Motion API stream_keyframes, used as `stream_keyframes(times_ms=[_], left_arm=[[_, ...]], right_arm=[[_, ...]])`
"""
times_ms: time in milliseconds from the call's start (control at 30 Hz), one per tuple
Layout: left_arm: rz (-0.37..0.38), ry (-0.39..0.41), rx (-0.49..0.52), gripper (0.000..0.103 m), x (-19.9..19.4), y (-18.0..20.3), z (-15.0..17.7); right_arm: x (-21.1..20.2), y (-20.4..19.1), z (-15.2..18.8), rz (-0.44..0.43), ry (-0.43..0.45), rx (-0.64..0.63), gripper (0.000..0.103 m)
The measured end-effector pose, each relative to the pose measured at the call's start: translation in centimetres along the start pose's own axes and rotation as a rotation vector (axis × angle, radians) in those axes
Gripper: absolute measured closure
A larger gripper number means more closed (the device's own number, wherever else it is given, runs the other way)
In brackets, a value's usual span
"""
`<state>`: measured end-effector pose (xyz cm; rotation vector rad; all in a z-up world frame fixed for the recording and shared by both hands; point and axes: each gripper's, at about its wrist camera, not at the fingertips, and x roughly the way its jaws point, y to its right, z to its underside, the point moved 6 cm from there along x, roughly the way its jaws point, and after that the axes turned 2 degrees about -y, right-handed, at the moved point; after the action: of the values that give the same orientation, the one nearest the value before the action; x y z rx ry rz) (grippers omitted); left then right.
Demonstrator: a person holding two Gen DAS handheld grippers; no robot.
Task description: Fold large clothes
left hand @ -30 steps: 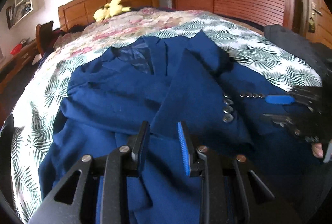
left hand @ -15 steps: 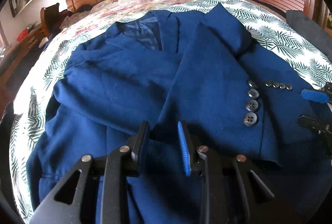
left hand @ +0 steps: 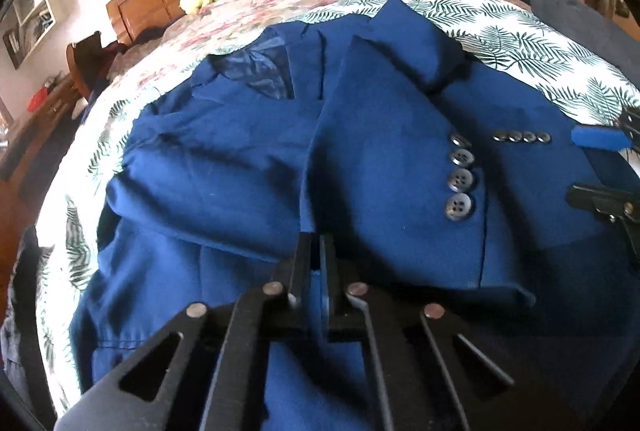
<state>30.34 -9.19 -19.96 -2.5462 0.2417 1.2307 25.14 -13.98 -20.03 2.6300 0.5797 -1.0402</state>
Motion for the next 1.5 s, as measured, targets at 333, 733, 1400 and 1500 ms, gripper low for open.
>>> stream_keyframes(times_ms=[333,733,1400,1500], left_arm=[[0.03,0.173,-0.068,0.103,-9.6,-2.8,-1.6],[-0.055,0.223,-0.146,0.103,-14.6,-9.2,0.3],[-0.041,0.16,-0.258,0.098,-11.7,-12.7,5.5],[0.007,0.16,-0.239,0.097,-12.1,-11.2,6.4]], right_arm=[[1.1,-1.3,-1.7,-0.009,0.008,-0.017,0.047],[2.1,-0.5,-2.9,0.003,0.01,0.013,0.047],[2.8,-0.9,-2.0,0.012,-0.013,-0.006,0.047],[2.7,-1.0,-2.0,0.014,-0.014,-0.009,0.047]])
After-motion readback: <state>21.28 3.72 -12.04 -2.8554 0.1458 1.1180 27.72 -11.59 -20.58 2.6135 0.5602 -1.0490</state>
